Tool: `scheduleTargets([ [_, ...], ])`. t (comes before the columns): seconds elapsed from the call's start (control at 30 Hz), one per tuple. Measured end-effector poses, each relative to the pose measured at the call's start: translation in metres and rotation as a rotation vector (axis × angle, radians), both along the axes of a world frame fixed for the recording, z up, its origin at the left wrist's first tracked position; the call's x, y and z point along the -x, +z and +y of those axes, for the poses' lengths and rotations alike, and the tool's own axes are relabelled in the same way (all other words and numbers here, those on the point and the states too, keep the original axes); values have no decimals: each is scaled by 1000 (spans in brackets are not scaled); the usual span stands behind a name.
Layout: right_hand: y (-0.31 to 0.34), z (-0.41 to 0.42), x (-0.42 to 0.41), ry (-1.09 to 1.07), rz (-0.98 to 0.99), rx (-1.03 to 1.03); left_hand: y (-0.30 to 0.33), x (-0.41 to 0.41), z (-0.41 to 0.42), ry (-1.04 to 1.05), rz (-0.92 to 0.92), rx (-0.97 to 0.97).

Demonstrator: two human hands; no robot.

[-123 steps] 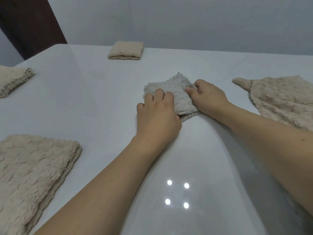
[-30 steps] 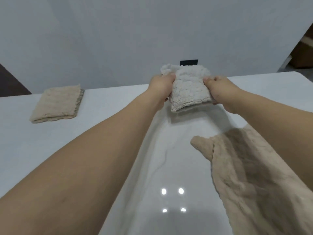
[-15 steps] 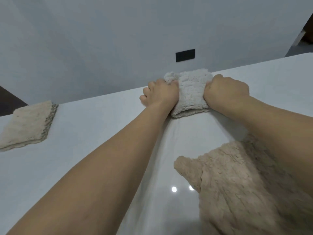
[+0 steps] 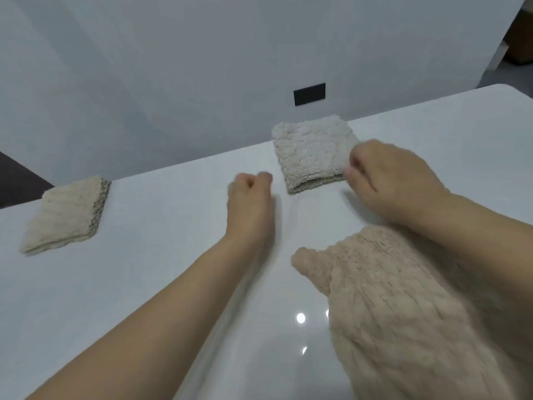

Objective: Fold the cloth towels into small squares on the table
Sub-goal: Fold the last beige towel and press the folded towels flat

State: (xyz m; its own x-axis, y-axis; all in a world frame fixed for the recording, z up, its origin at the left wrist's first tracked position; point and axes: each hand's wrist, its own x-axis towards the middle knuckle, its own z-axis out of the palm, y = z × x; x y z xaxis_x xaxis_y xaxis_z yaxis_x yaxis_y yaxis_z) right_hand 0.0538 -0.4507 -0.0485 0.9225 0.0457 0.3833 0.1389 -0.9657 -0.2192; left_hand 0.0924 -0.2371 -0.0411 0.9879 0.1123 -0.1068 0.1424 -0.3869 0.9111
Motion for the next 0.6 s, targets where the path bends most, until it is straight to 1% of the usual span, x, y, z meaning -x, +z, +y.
scheduleTargets([
  [0.03,-4,0,11,75,48,48,3,17,2,-126,49,-70],
  [0.07,-7,-1,21,123,79,90,5,31,2,-242,96,-192],
  [0.1,-10,-2,29,147,93,112,7,41,2,-349,129,-354],
  [0.13,-11,-2,35,144,102,116,8,51,1,-434,135,-524],
  [0.17,-11,-2,40,120,119,103,10,60,0,-497,124,-647],
  [0.2,-11,-1,44,87,141,92,12,67,0,-545,113,-716],
  [0.3,-9,8,57,45,181,147,14,80,7,-643,124,-755],
  [0.4,-4,27,72,29,189,173,13,94,18,-698,16,-695],
  [0.5,-6,46,82,-11,153,138,5,111,33,-679,-132,-624],
  [0.6,1,69,96,-32,70,104,1,126,58,-622,-150,-554],
])
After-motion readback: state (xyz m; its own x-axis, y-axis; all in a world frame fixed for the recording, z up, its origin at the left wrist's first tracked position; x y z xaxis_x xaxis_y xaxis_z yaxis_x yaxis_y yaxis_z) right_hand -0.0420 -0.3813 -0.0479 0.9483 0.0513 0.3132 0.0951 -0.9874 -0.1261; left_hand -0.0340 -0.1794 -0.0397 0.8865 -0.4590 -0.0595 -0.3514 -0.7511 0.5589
